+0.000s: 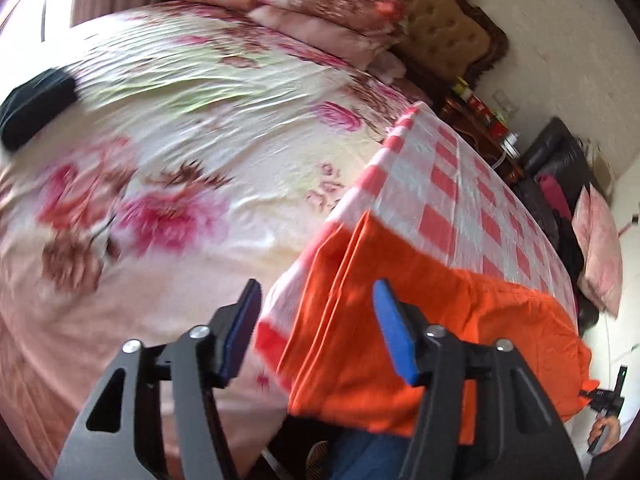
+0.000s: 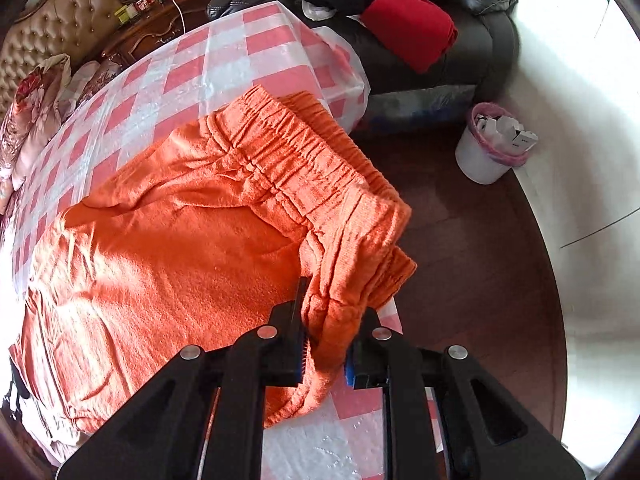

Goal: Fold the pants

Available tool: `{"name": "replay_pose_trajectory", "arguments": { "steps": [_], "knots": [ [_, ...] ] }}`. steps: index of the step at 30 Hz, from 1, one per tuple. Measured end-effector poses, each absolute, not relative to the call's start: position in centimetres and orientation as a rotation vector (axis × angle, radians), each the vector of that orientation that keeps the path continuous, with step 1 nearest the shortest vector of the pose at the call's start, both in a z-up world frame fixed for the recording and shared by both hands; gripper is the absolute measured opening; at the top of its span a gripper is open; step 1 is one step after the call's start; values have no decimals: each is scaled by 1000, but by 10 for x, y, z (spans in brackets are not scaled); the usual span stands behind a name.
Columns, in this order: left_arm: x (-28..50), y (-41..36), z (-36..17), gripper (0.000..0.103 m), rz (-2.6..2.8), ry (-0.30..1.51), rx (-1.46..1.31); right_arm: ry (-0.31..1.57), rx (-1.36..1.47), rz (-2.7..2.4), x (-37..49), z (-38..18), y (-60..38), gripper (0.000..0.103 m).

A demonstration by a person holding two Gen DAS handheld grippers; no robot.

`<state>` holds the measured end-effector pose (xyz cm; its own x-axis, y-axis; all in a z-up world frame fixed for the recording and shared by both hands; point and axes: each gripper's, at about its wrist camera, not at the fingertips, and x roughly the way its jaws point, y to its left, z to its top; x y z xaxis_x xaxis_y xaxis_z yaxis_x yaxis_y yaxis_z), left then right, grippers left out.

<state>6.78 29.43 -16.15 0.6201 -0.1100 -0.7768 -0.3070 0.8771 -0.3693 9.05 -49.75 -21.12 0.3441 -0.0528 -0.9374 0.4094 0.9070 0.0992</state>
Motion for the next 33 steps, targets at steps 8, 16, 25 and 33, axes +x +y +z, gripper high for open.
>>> {"name": "replay_pose_trajectory", "arguments": {
  "steps": [8, 16, 25, 33],
  "knots": [
    [161, 256, -180, 18, -3, 1101, -155, 1157, 390, -328, 82, -213, -503, 10],
    [278, 215, -165, 12, -92, 1068, -120, 1091, 475, -513, 40, -214, -512, 9],
    [232, 270, -147, 36, -128, 967, -461, 1097, 413, -561, 38, -215, -503, 13],
    [223, 246, -167, 36, -177, 978, -328, 1120, 279, -596, 51, -216, -483, 24]
  ]
}}
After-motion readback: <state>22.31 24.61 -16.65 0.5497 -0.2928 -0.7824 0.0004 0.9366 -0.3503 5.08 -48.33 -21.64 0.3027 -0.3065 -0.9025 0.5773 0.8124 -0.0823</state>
